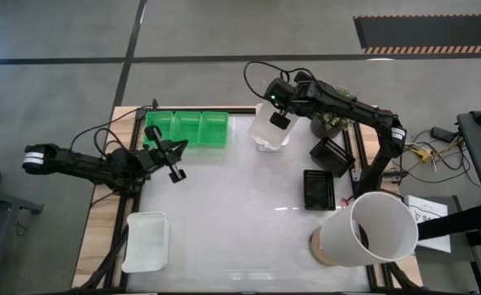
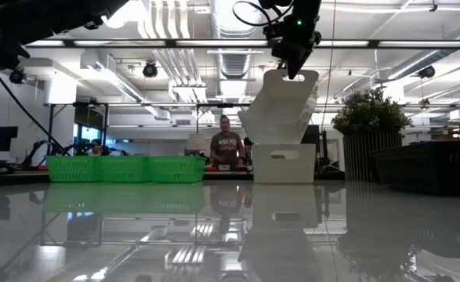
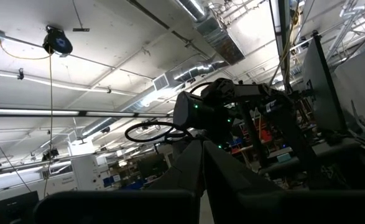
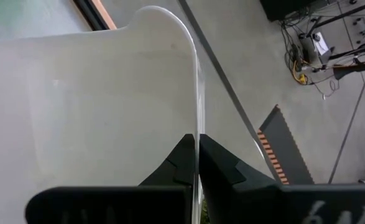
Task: Stack baskets by color
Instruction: Stack the middle right white bin on top of the top white bin
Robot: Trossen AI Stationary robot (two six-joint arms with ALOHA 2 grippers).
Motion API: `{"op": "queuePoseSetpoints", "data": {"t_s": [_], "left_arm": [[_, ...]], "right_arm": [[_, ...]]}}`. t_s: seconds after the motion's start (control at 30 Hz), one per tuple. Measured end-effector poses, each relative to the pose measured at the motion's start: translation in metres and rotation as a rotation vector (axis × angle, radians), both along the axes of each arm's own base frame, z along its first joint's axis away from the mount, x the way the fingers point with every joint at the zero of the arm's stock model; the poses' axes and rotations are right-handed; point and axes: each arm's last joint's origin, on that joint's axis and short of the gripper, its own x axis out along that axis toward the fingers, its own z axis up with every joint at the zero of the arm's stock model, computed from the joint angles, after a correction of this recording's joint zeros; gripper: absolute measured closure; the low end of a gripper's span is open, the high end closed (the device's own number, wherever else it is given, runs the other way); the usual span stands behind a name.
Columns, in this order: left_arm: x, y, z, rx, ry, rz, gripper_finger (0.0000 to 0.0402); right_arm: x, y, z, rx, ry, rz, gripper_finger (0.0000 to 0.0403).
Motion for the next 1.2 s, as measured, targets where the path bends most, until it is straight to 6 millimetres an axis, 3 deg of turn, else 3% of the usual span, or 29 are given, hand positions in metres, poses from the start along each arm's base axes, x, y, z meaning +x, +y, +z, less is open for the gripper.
{"op": "queuePoseSetpoints", "data": {"t_s": [1.2], "left_arm": [[0.0, 0.0, 0.0, 0.0, 0.001, 0.0, 0.0402]], "right_arm": [[0.003, -0.001, -0.013, 0.005, -0.009, -0.017, 0.0394]]}}
